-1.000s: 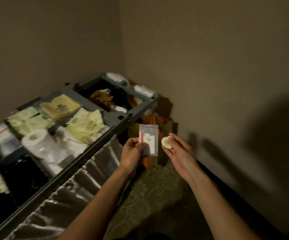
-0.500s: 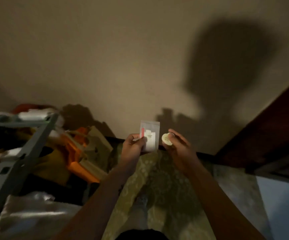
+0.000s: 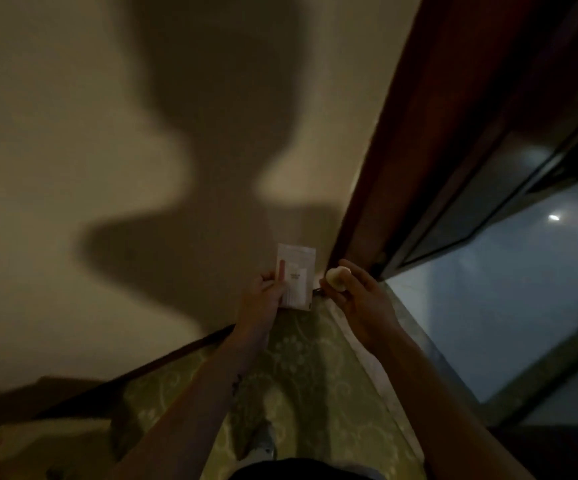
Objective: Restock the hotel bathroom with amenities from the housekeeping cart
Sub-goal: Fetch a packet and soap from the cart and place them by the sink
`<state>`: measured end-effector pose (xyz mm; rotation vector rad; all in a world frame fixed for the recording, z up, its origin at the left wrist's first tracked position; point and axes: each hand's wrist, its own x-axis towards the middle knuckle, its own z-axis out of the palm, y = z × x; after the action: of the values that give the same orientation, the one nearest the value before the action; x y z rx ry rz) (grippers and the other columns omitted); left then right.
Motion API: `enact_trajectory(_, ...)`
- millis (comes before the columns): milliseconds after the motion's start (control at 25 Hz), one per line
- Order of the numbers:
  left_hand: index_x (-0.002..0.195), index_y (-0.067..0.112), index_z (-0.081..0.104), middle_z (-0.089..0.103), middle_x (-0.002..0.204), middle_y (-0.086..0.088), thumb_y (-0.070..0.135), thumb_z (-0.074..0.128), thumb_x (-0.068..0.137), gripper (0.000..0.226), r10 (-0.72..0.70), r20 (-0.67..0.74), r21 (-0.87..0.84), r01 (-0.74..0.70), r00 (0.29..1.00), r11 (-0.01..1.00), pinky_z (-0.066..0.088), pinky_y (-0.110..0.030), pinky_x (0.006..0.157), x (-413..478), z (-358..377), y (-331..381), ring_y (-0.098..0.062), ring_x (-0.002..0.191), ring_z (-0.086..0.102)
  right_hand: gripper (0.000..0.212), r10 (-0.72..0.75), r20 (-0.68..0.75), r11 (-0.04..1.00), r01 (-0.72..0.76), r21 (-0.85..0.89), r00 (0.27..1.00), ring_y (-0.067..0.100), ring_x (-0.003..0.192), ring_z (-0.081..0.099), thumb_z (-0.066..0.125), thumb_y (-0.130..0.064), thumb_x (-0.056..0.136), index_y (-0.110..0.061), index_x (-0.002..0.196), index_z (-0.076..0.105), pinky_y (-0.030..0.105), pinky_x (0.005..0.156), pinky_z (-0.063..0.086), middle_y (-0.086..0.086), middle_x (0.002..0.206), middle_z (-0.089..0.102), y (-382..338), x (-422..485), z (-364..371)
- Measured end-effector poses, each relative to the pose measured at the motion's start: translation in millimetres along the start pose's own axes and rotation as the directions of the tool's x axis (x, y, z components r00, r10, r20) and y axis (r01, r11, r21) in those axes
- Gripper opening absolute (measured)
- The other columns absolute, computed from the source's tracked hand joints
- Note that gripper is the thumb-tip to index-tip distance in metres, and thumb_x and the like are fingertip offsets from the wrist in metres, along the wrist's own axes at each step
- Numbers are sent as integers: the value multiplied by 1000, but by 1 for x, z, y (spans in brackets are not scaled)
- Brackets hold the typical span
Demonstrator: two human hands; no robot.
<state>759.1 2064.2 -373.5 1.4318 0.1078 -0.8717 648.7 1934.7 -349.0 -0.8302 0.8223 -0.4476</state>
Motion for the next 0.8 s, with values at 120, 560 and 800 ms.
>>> enact_trajectory(120, 111, 12, 64, 73, 109, -9, 16, 65, 93, 18, 24, 107, 116, -37, 994, 993, 60, -46, 89, 25, 40, 16, -23, 98, 72, 16, -69, -105, 998, 68, -14, 992, 23, 110, 68, 54, -15, 101, -15, 112, 65, 32, 87, 58, 14, 125, 61, -22, 9, -21)
enact_trajectory(560, 119, 13, 60, 65, 119, -8, 20, 65, 95, 25, -91, 399, 398, -83, 913, 913, 57, -48, 95, 101, 276, -1, -25, 109, 65, 27, -177, -388, 930, 283, 235, 904, 25, 109, 70, 53, 0, 99, -11, 121, 64, 38, 98, 55, 14, 126, 63, -122, 80, -189)
enact_trajectory(800, 119, 14, 58, 65, 111, -5, 16, 61, 98, 21, -101, 451, 406, -103, 887, 908, 57, -25, 61, 121, 471, -12, -16, 93, 67, 28, -180, -497, 921, 322, 217, 849, 27, 111, 67, 58, 0, 97, -15, 120, 63, 37, 90, 58, 15, 130, 57, -229, 145, -327)
